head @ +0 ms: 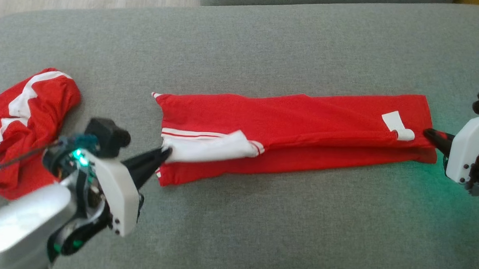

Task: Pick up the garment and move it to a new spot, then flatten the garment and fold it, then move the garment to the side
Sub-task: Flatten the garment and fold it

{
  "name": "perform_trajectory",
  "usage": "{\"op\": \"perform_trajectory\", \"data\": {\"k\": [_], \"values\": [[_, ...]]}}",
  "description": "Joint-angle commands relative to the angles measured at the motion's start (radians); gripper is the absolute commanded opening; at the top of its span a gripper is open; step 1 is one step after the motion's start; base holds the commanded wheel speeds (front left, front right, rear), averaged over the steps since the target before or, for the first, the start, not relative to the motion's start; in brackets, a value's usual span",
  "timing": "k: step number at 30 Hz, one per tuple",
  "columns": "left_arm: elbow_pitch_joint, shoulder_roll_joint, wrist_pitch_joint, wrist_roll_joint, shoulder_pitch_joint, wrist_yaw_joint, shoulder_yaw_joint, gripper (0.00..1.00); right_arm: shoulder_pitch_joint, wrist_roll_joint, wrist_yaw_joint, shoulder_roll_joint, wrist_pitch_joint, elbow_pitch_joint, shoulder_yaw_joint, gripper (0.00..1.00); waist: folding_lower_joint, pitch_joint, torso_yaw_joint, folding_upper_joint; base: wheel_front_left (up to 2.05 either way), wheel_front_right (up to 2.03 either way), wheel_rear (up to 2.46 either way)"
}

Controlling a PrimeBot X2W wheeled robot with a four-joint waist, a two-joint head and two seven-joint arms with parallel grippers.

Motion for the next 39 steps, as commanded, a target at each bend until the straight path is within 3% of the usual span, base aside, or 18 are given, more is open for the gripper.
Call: {"op": "perform_trajectory", "data": {"k": [1, 4, 5, 6, 12, 16, 21, 27, 30, 34, 39], "values": [[-0.019, 0.05, -0.005, 0.007, -0.016, 0.005, 0.033, 0.0, 0.02, -0.003, 0.007, -0.026, 0.009, -0.025, -0.007, 0.0, 0.0001, 0.004, -0.003, 0.0, 0.0, 0.0, 0.0], [-0.014, 0.048, -0.011, 0.02, -0.011, 0.009, 0.026, 0.0, 0.027, -0.005, 0.007, -0.023, 0.017, -0.03, -0.016, 0.0, 0.0001, 0.011, -0.009, 0.0, 0.0, 0.0, 0.0], [-0.012, 0.045, -0.013, 0.022, -0.009, 0.011, 0.025, 0.0, 0.029, 0.003, 0.007, -0.018, 0.013, -0.028, -0.029, 0.67, 0.0001, 0.014, -0.01, 0.0, 0.0, 0.0, 0.0], [-0.007, 0.036, -0.022, 0.028, -0.006, 0.018, 0.023, 1.0, 0.038, 0.021, 0.007, -0.008, 0.034, -0.021, -0.049, 1.0, 0.0001, 0.018, -0.012, 0.0, 0.0, 0.0, 0.0], [0.028, -0.012, -0.146, 0.05, 0.0, 0.076, 0.074, 1.0, 0.032, 0.013, 0.007, 0.017, -0.046, -0.05, -0.143, 1.0, 0.0001, 0.026, -0.019, 0.0, 0.0, 0.0, 0.0], [0.069, -0.09, -0.311, 0.086, -0.013, 0.154, 0.148, 1.0, 0.033, 0.024, 0.007, 0.068, -0.169, -0.114, -0.235, 1.0, 0.0001, 0.023, -0.016, 0.0, 0.0, 0.0, 0.0], [0.119, -0.176, -0.505, 0.059, 0.011, 0.222, 0.269, 1.0, 0.032, -0.049, 0.007, 0.146, -0.37, -0.23, -0.318, 1.0, 0.0001, 0.007, -0.026, 0.0, 0.0, 0.0, 0.0], [0.126, -0.259, -0.549, 0.088, 0.083, 0.263, 0.418, 1.0, 0.081, -0.156, 0.007, 0.275, -0.536, -0.304, -0.412, 1.0, 0.0001, -0.017, -0.026, 0.0, 0.0, 0.0, 0.0], [0.114, -0.325, -0.55, 0.167, 0.161, 0.26, 0.515, 1.0, 0.129, -0.243, 0.007, 0.37, -0.613, -0.332, -0.481, 1.0, 0.0001, -0.027, -0.022, 0.0, 0.0, 0.0, 0.0], [0.126, -0.411, -0.551, 0.257, 0.281, 0.215, 0.617, 1.0, 0.197, -0.36, 0.007, 0.521, -0.678, -0.356, -0.548, 1.0, 0.0001, -0.039, -0.02, 0.0, 0.0, 0.0, 0.0], [0.176, -0.516, -0.551, 0.405, 0.395, 0.145, 0.702, 1.0, 0.281, -0.512, 0.007, 0.614, -0.724, -0.336, -0.606, 1.0, 0.0001, -0.045, -0.006, 0.0, 0.0, 0.0, 0.0]]}}
